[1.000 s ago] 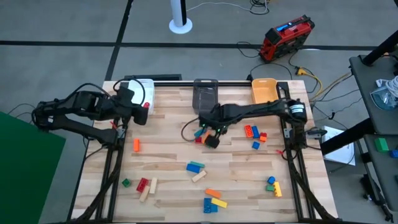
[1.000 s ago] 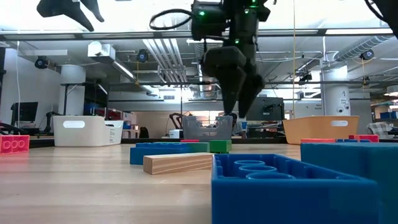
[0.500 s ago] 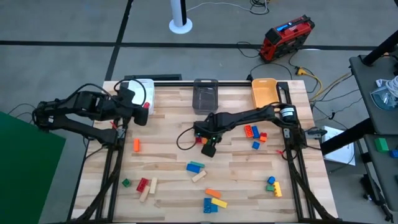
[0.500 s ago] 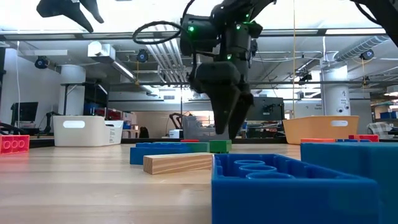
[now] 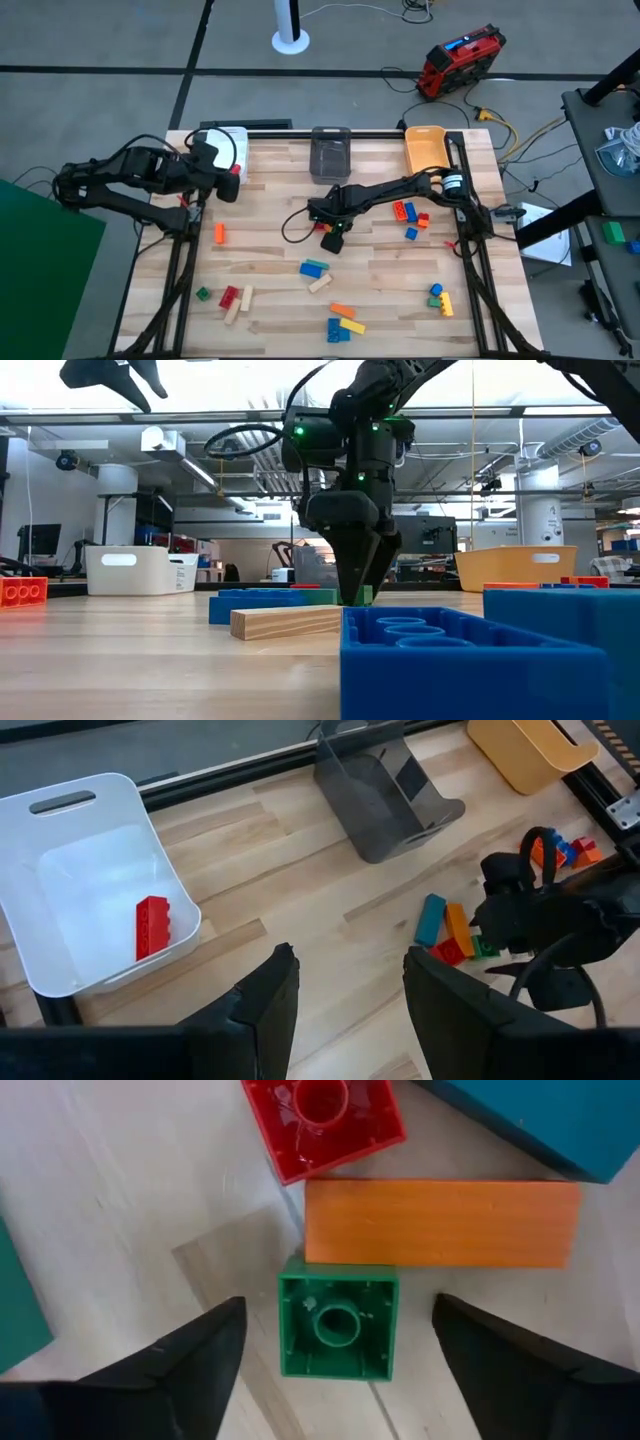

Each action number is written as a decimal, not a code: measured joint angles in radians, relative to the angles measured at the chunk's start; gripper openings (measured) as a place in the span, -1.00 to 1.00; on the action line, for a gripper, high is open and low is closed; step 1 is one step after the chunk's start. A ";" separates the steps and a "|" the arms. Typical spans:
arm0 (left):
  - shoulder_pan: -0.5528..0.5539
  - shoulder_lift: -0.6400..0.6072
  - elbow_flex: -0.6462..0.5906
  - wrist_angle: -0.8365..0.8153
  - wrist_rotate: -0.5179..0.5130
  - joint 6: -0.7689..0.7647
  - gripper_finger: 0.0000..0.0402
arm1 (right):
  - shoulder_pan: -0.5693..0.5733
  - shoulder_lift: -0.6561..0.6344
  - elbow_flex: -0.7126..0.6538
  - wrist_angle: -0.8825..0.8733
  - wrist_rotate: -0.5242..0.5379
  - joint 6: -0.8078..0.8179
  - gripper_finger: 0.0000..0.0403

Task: Sort blocks by size
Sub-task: Put the top small green game piece into the black bin

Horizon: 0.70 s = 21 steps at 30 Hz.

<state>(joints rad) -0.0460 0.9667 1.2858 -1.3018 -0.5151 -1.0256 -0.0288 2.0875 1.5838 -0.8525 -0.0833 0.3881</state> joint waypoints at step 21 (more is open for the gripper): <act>0.000 0.031 0.000 0.004 0.002 0.000 -0.21 | -0.072 -0.235 -0.002 -0.161 -0.132 -0.013 -0.35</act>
<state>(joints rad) -0.0463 0.9977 1.2858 -1.2981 -0.5133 -1.0260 -0.1007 1.8527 1.5813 -1.0133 -0.2153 0.3747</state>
